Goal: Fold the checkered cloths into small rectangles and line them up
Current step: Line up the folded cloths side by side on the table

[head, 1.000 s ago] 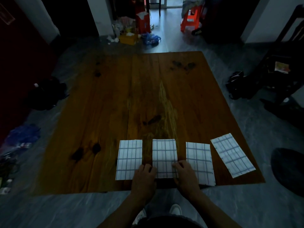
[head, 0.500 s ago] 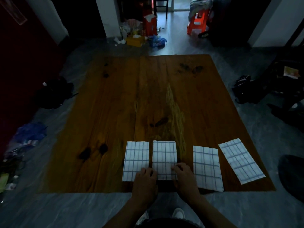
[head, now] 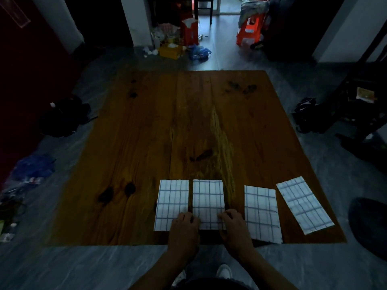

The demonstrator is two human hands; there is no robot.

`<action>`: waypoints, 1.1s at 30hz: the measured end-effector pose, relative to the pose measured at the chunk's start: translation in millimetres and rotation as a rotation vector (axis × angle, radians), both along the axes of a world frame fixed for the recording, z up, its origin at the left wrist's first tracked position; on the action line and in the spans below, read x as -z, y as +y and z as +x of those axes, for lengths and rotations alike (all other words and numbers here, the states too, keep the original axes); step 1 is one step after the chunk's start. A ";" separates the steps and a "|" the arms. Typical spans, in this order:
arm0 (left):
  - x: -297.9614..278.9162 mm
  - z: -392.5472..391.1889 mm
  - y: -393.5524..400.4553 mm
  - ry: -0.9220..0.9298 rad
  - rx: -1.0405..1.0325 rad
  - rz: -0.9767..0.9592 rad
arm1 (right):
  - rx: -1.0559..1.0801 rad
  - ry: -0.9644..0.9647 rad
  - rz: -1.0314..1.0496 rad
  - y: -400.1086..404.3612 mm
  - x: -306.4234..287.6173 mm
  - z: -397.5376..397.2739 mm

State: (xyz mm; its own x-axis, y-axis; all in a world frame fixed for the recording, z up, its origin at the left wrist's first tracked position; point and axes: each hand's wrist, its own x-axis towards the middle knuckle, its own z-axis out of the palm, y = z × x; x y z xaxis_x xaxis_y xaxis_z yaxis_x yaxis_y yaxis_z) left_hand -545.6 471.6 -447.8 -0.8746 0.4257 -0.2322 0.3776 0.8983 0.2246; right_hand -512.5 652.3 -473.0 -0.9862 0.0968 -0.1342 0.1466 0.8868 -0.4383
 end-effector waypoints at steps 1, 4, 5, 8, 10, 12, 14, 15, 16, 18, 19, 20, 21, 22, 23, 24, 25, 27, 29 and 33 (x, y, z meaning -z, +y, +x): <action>0.3 0.6 0.0 0.005 0.005 -0.002 | 0.000 -0.005 0.000 -0.2 -0.4 0.8; 0.7 3.1 0.4 0.007 0.008 0.004 | -0.007 -0.021 -0.003 0.3 0.5 2.9; 0.8 3.6 0.4 0.006 0.008 0.001 | -0.006 -0.023 -0.002 0.6 0.9 3.2; 1.9 4.2 -0.6 0.008 0.017 -0.010 | -0.007 -0.014 0.003 0.8 2.1 2.4; 1.5 4.3 -1.1 0.012 0.018 0.003 | -0.009 -0.017 0.007 0.5 2.1 1.5; 0.9 4.3 -0.6 0.015 0.014 0.016 | -0.005 -0.018 0.008 0.7 2.5 1.2; 0.3 3.6 -0.4 0.015 0.009 0.022 | 0.000 -0.017 0.009 1.3 3.2 1.7; 0.4 2.9 -0.5 0.015 0.008 0.022 | -0.001 -0.017 0.009 1.3 3.2 1.8; 0.6 2.2 -0.6 0.014 0.007 0.018 | -0.004 -0.017 0.009 1.6 3.5 2.1; 0.2 0.6 -1.0 0.005 -0.001 0.016 | -0.012 -0.018 0.007 2.8 3.7 1.1; 0.7 0.1 -0.8 0.002 -0.003 0.021 | -0.016 -0.023 0.009 3.6 3.2 0.7; 1.3 -0.4 -0.8 0.001 -0.004 0.030 | -0.020 -0.028 0.012 4.9 3.0 0.1; 1.6 -0.7 -0.7 0.000 -0.004 0.038 | -0.026 -0.032 0.009 5.9 2.5 -0.6; 1.7 -0.7 -0.9 0.001 -0.006 0.047 | -0.033 -0.038 0.004 6.9 1.5 -1.2; 2.1 -0.6 -1.6 0.003 -0.007 0.053 | -0.042 -0.045 0.002 8.0 -0.3 -1.8; 3.3 -0.7 -2.5 0.001 -0.006 0.060 | -0.056 -0.058 0.007 8.7 -2.4 -2.5; 4.6 -1.0 -3.6 0.001 -0.003 0.067 | -0.071 -0.075 0.015 10.1 -4.6 -3.1; 6.5 -2.5 -4.7 0.008 0.008 0.073 | -0.095 -0.111 0.008 14.3 -8.4 -3.6; 7.9 -5.6 -5.0 0.013 0.014 0.095 | -0.101 -0.147 -0.045 19.0 -15.0 -2.8; 15.6 -16.5 -8.5 0.015 0.033 0.191 | -0.029 -0.162 -0.144 28.3 -34.7 1.8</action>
State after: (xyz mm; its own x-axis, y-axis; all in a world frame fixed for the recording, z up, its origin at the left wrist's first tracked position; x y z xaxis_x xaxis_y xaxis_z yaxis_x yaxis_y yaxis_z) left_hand -562.1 463.1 -463.4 -0.8624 0.4890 -0.1312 0.4105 0.8270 0.3840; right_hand -510.7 680.6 -438.3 -0.9526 0.0370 -0.3019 0.2009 0.8218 -0.5331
